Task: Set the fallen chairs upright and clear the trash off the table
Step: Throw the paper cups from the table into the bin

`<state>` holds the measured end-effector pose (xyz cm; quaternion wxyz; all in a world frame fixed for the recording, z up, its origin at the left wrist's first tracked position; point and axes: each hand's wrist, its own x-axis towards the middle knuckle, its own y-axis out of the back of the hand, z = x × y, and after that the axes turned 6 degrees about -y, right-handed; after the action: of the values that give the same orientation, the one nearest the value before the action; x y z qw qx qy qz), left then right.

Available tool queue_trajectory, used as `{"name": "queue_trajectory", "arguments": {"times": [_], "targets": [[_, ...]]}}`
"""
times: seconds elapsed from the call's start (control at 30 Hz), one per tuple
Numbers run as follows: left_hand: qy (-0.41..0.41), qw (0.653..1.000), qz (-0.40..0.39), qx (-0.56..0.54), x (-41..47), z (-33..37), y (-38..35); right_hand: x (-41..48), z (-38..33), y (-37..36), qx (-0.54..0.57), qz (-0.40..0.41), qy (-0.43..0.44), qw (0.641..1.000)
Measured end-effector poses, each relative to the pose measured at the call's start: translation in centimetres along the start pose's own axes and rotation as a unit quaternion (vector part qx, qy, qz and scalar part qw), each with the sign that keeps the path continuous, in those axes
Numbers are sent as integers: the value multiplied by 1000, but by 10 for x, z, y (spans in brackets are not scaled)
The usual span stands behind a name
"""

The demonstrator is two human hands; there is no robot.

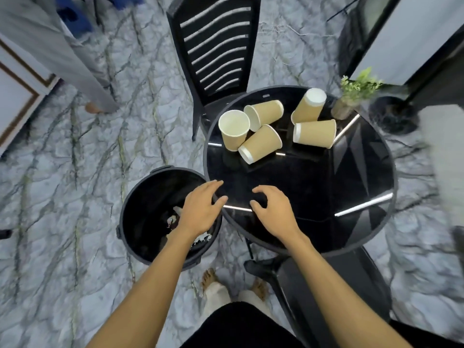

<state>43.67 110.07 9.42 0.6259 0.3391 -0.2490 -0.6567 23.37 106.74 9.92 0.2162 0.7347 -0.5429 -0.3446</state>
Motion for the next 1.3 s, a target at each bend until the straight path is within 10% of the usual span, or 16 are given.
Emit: {"name": "queue_trajectory", "arguments": {"times": [0.43, 1.3], "targets": [[-50, 982, 184, 1, 40, 35, 17, 39, -15, 36, -6, 129, 45, 991], [-46, 987, 133, -80, 183, 27, 9, 159, -20, 9, -99, 142, -34, 984]]}}
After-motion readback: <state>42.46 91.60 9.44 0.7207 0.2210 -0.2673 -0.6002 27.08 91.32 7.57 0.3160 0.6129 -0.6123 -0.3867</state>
